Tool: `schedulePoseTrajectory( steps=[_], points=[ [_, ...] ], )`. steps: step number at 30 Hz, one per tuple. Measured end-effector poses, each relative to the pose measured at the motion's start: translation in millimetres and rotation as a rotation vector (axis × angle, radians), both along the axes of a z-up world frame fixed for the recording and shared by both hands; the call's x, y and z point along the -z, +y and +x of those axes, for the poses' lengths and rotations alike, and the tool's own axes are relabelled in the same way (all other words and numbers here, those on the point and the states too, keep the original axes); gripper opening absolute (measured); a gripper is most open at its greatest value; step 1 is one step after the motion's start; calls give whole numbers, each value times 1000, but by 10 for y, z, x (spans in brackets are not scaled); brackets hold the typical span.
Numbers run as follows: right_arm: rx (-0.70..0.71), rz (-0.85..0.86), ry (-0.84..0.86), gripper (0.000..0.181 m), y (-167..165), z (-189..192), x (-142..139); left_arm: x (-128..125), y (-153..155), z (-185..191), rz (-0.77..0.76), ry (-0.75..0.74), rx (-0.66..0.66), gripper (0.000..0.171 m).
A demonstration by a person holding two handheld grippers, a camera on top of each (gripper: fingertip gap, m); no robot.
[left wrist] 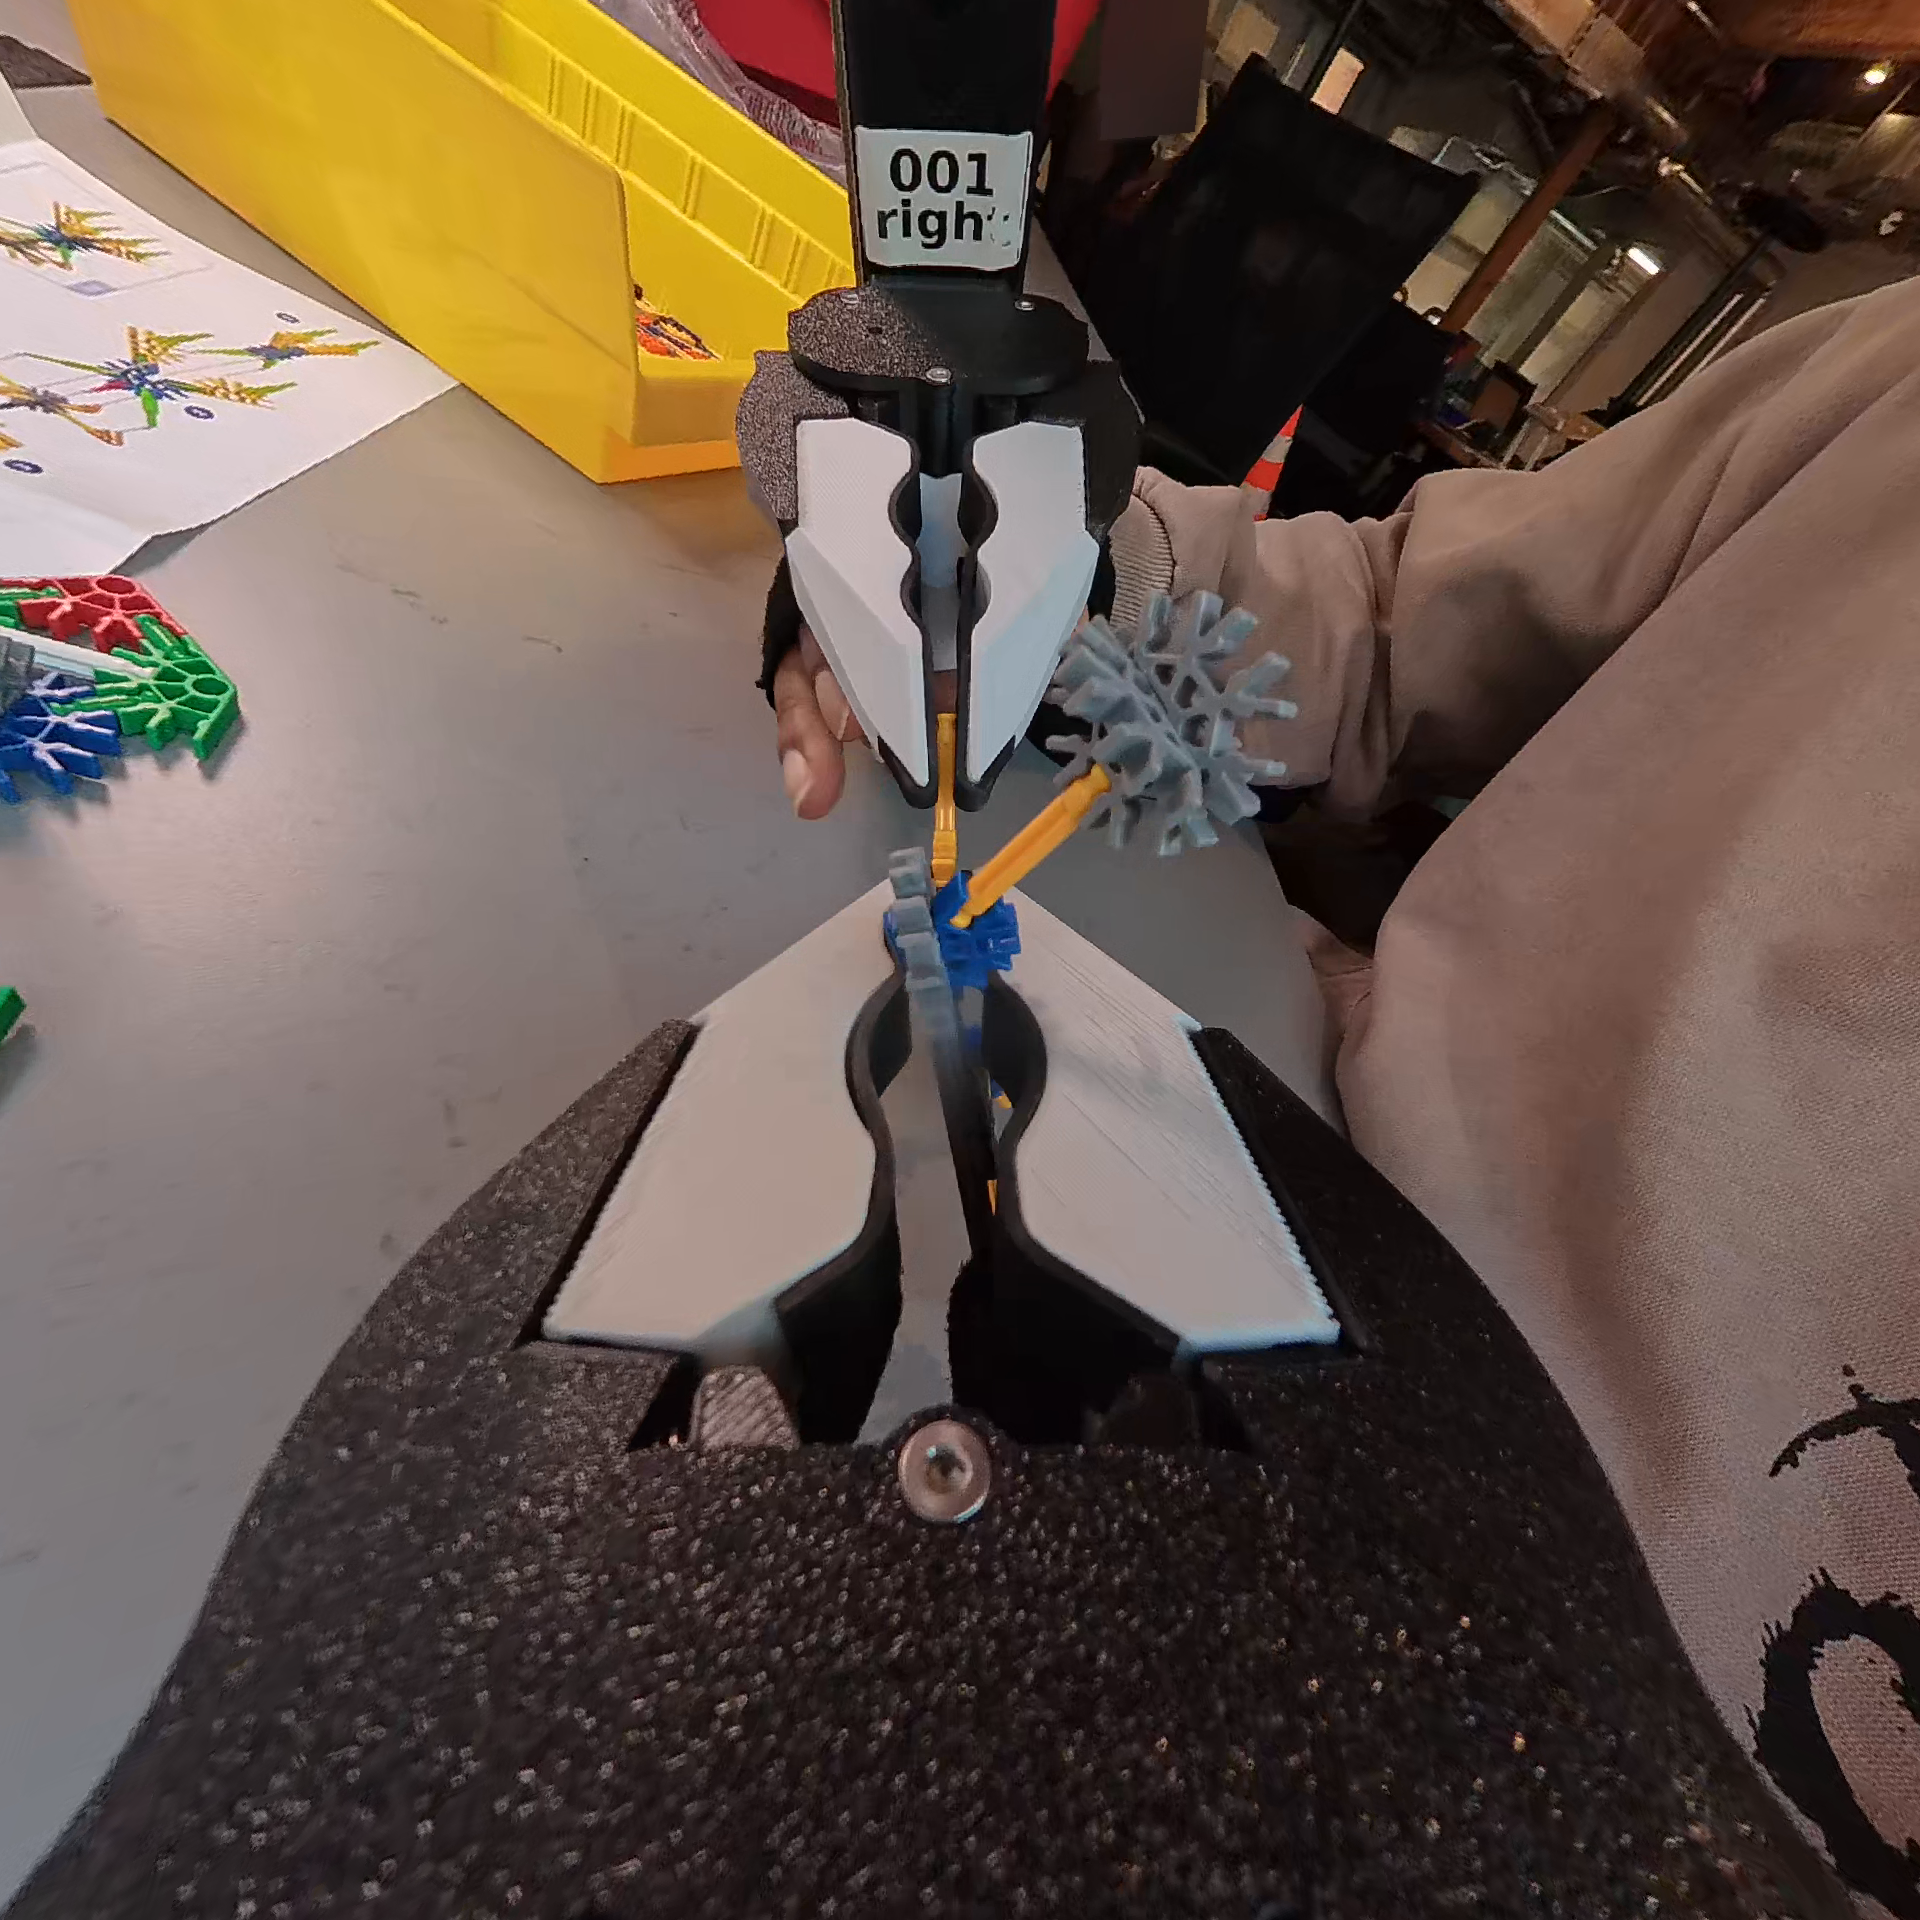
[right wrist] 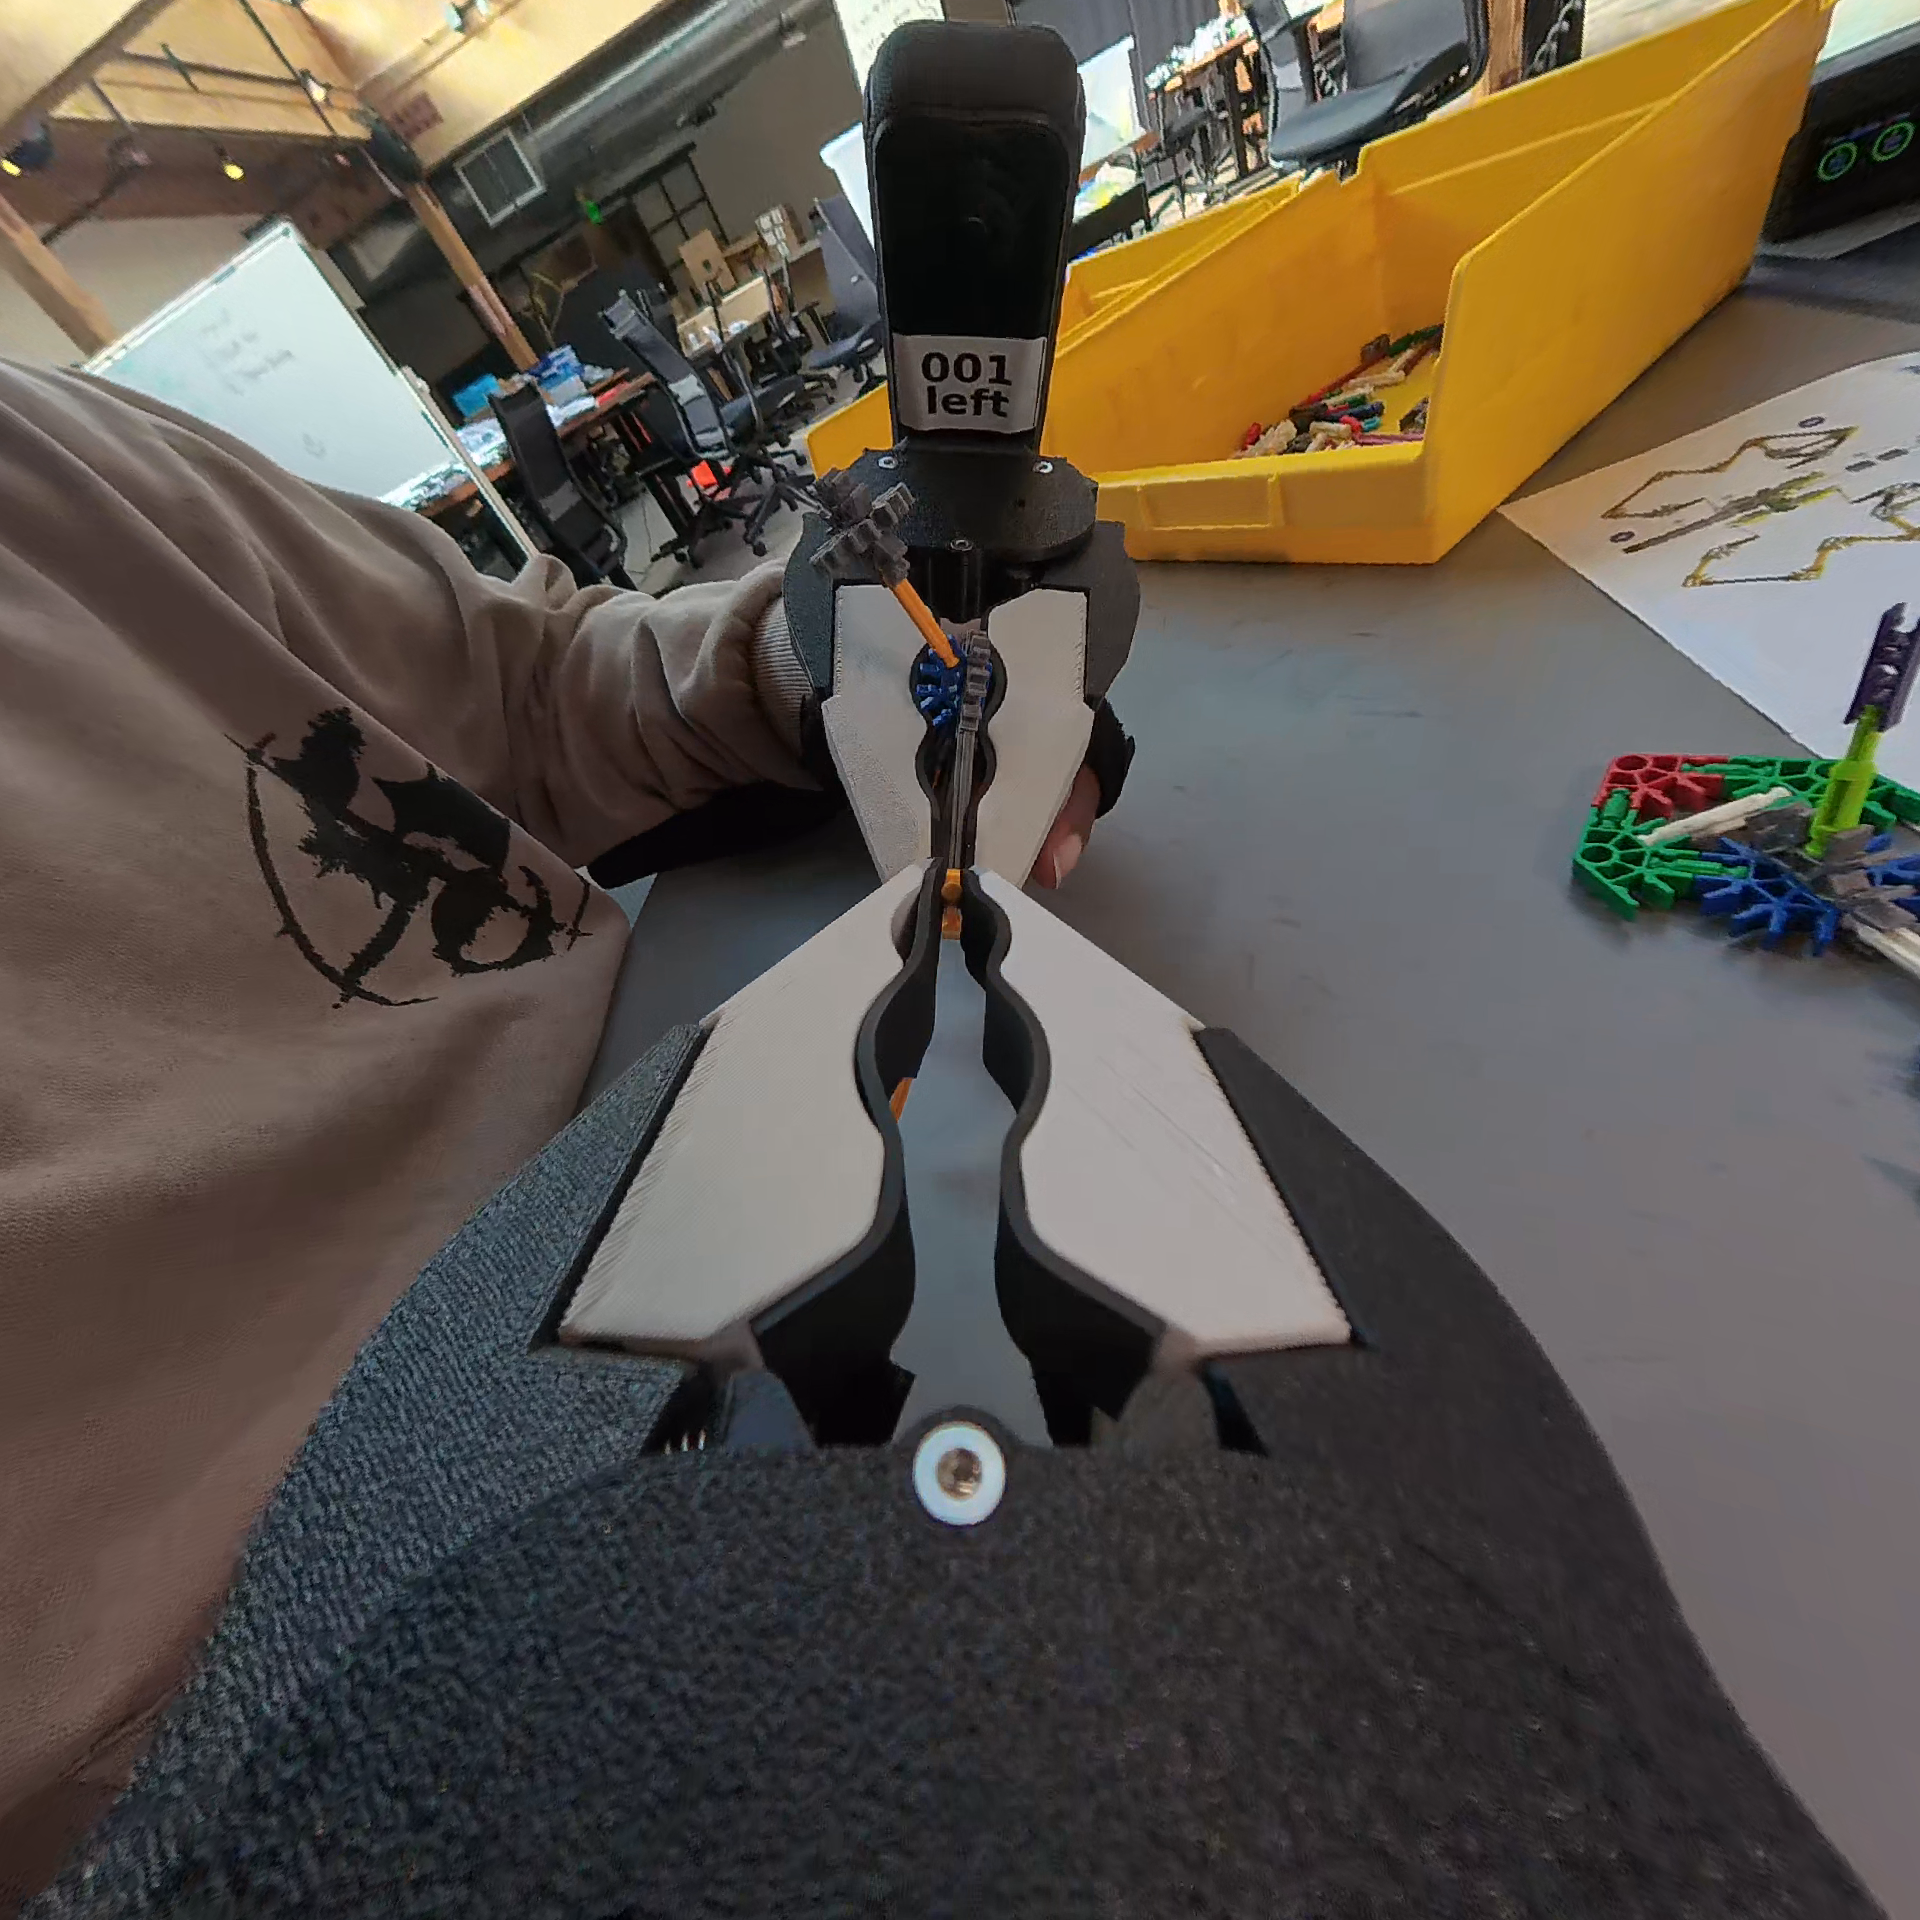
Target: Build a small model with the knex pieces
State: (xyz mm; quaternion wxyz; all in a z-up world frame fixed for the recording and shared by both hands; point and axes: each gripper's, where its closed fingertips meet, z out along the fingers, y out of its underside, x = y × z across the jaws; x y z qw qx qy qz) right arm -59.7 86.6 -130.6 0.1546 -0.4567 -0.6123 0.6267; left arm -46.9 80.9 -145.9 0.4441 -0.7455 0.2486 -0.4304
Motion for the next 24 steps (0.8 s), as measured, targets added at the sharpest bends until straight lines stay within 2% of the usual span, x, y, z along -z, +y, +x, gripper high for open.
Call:
schedulePoseTrajectory(
  steps=[6,8,10,15,24],
  points=[
    [3,65,-8,3,8,16,43,46,12,-4,6,53,-14,3],
    [-5,81,-43,19,-3,45,88,77,17,-23,6,76,-21,3],
    [-11,76,-44,23,-15,63,69,81,29,-49,3,80,-30,3],
    [65,225,-22,14,121,18,124,109,45,-81,0,97,-42,3],
    [14,262,-22,12,34,52,181,162,32,-47,-1,141,-34,3]
  ],
)
